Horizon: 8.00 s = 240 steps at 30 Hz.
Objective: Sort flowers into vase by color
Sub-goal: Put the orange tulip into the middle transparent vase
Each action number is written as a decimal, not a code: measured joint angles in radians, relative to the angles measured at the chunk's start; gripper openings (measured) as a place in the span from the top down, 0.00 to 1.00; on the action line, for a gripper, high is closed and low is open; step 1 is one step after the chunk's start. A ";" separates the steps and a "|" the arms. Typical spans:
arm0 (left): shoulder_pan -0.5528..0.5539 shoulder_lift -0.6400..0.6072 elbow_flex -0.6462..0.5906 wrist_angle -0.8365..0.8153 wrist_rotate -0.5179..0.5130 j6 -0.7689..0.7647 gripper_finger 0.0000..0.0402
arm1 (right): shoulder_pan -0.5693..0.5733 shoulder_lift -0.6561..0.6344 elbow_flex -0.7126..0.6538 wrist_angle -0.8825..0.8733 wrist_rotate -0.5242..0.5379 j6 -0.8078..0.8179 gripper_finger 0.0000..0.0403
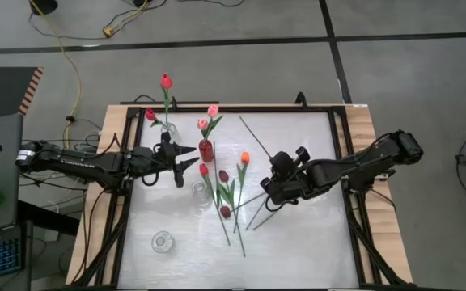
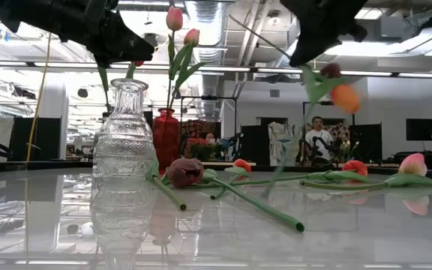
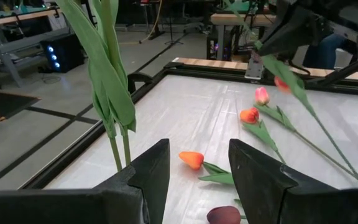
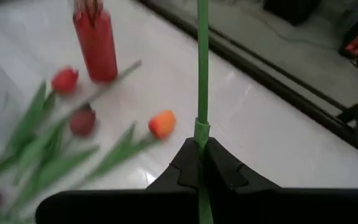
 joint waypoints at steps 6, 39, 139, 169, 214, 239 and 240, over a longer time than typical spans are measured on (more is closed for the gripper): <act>0.000 0.000 0.000 0.000 0.000 0.005 0.62 | -0.002 0.003 -0.084 0.201 0.158 0.012 0.91; 0.000 0.018 0.000 0.059 0.037 -0.059 0.62 | 0.042 0.003 -0.134 0.572 0.588 -0.820 0.91; -0.045 1.020 0.565 0.381 0.180 -0.018 0.67 | -0.088 0.002 -0.133 1.179 0.531 -1.751 0.91; -0.045 0.765 0.564 0.024 0.193 -0.019 0.65 | 0.001 -0.291 -0.133 0.121 0.226 -1.678 0.91; -0.007 0.767 0.565 0.194 0.122 -0.173 0.65 | 0.019 0.010 -0.133 0.757 0.189 -2.697 0.91; 0.008 0.767 0.565 0.187 0.165 -0.177 0.92 | 0.020 0.009 -0.133 0.755 0.115 -2.698 0.89; 0.008 0.767 0.565 0.188 0.169 -0.173 0.95 | 0.020 0.009 -0.133 0.756 0.115 -2.698 0.88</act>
